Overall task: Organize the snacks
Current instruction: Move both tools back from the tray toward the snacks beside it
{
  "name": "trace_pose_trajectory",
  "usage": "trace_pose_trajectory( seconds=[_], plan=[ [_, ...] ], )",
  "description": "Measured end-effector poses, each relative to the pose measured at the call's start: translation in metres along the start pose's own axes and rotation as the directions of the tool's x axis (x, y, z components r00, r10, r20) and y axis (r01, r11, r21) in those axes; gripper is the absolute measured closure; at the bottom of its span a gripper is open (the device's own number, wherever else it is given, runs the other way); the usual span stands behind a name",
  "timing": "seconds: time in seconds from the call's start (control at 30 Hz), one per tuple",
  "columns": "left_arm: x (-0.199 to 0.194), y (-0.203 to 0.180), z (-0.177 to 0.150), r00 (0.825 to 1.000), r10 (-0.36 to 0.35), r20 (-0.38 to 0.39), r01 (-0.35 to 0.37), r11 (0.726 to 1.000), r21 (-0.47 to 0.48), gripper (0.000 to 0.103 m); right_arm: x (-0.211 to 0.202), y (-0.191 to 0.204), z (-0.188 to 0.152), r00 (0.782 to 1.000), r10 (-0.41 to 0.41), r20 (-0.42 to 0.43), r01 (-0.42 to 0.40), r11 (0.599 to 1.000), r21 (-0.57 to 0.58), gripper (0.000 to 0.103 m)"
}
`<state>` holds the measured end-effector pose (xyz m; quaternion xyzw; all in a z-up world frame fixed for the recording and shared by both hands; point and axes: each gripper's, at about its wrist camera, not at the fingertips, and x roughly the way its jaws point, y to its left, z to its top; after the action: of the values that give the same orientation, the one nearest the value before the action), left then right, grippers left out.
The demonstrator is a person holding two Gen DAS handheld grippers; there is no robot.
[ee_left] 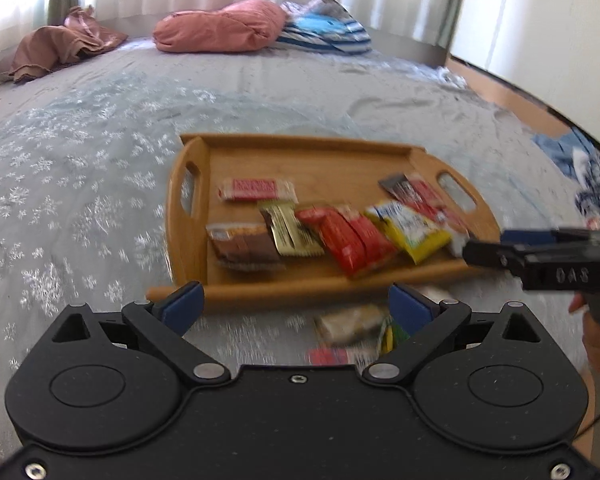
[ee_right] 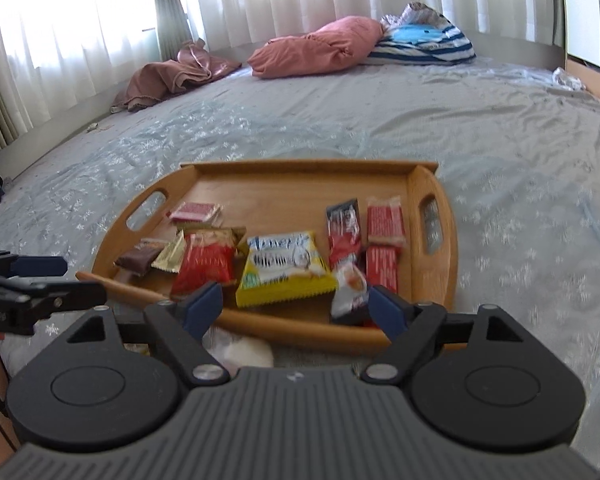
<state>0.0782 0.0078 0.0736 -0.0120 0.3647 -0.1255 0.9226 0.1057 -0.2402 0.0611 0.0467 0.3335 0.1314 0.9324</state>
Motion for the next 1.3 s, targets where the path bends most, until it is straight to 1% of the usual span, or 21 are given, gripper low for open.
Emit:
trace_pose_trajectory(
  seconds=[0.17, 0.37, 0.5, 0.6, 0.73, 0.77, 0.83, 0.93, 1.0, 1.07, 1.13, 1.17, 1.2, 1.27, 1.3],
  plan=[
    [-0.003, -0.008, -0.012, 0.999, -0.017, -0.029, 0.018, 0.998, 0.052, 0.004, 0.000, -0.005, -0.011, 1.000, -0.012, -0.023, 0.013, 1.000, 0.025, 0.014],
    [0.002, -0.020, -0.026, 0.995, -0.066, -0.069, 0.071, 0.995, 0.073, 0.004, 0.001, -0.008, -0.021, 0.999, -0.001, -0.051, 0.004, 0.999, 0.052, 0.012],
    [0.008, -0.027, -0.031, 0.993, -0.072, -0.090, 0.081, 0.992, 0.098, 0.004, 0.001, -0.008, -0.024, 0.998, 0.007, -0.058, -0.003, 0.998, 0.058, 0.012],
    [0.014, -0.032, -0.035, 0.991, -0.078, -0.106, 0.089, 0.991, 0.097, 0.005, 0.001, -0.006, -0.024, 0.998, 0.013, -0.056, -0.009, 0.998, 0.063, 0.012],
    [0.023, -0.035, -0.039, 0.987, -0.094, -0.133, 0.104, 0.992, 0.075, 0.015, 0.002, -0.005, -0.024, 0.998, 0.015, -0.056, -0.011, 0.998, 0.066, 0.011],
    [0.024, -0.036, -0.040, 0.986, -0.098, -0.138, 0.108, 0.992, 0.071, 0.020, 0.002, -0.005, -0.025, 0.998, 0.016, -0.057, -0.012, 0.998, 0.068, 0.011],
    [0.027, -0.038, -0.042, 0.985, -0.096, -0.145, 0.107, 0.992, 0.070, 0.027, 0.003, -0.005, -0.025, 0.998, 0.020, -0.058, -0.016, 0.997, 0.072, 0.011],
    [0.027, -0.040, -0.044, 0.988, -0.083, -0.134, 0.096, 0.992, 0.088, 0.040, 0.004, -0.004, -0.027, 0.998, 0.020, -0.060, -0.016, 0.997, 0.071, 0.011],
    [0.026, -0.041, -0.044, 0.988, -0.081, -0.131, 0.094, 0.991, 0.093, 0.041, 0.005, -0.003, -0.028, 0.998, 0.021, -0.063, -0.016, 0.997, 0.073, 0.011],
    [0.024, -0.042, -0.044, 0.989, -0.077, -0.124, 0.090, 0.991, 0.096, 0.048, 0.006, -0.004, -0.028, 0.997, 0.025, -0.066, -0.019, 0.997, 0.079, 0.011],
    [0.023, -0.041, -0.044, 0.990, -0.074, -0.119, 0.085, 0.992, 0.097, 0.051, 0.006, -0.004, -0.029, 0.997, 0.027, -0.070, -0.021, 0.996, 0.083, 0.011],
    [0.022, -0.041, -0.044, 0.990, -0.073, -0.118, 0.084, 0.992, 0.093, 0.056, 0.007, -0.004, -0.029, 0.997, 0.027, -0.072, -0.021, 0.996, 0.085, 0.011],
    [0.021, -0.040, -0.044, 0.991, -0.072, -0.116, 0.083, 0.993, 0.088, 0.056, 0.007, -0.004, -0.029, 0.997, 0.029, -0.073, -0.022, 0.996, 0.087, 0.011],
    [0.019, -0.036, -0.043, 0.991, -0.076, -0.112, 0.084, 0.994, 0.072, 0.063, 0.008, -0.003, -0.029, 0.997, 0.034, -0.075, -0.027, 0.995, 0.092, 0.011],
    [0.019, -0.034, -0.042, 0.991, -0.077, -0.113, 0.085, 0.994, 0.069, 0.064, 0.008, -0.002, -0.029, 0.996, 0.036, -0.076, -0.029, 0.995, 0.093, 0.011]
  ],
)
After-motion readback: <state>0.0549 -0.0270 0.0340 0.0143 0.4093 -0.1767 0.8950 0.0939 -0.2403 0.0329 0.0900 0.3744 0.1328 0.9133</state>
